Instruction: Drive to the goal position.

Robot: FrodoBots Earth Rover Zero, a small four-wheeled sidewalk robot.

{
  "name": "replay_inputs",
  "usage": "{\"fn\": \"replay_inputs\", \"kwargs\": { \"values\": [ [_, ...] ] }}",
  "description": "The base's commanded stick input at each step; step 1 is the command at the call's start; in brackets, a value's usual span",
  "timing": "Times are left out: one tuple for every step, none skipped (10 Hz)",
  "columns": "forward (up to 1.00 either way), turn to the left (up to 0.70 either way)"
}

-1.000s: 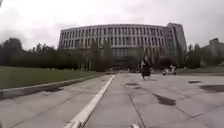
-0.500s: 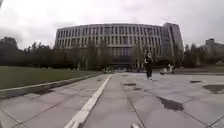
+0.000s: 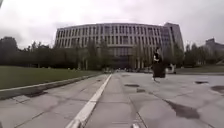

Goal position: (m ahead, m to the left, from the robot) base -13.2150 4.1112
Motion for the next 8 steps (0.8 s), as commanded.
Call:
{"fn": "replay_inputs", "kwargs": {
  "values": [
    [0.7, 0.0],
    [0.7, 0.0],
    [0.7, 0.0],
    [0.7, 0.0],
    [0.7, 0.0],
    [0.7, 0.0],
    [0.7, 0.0],
    [0.7, 0.0]
  ]
}}
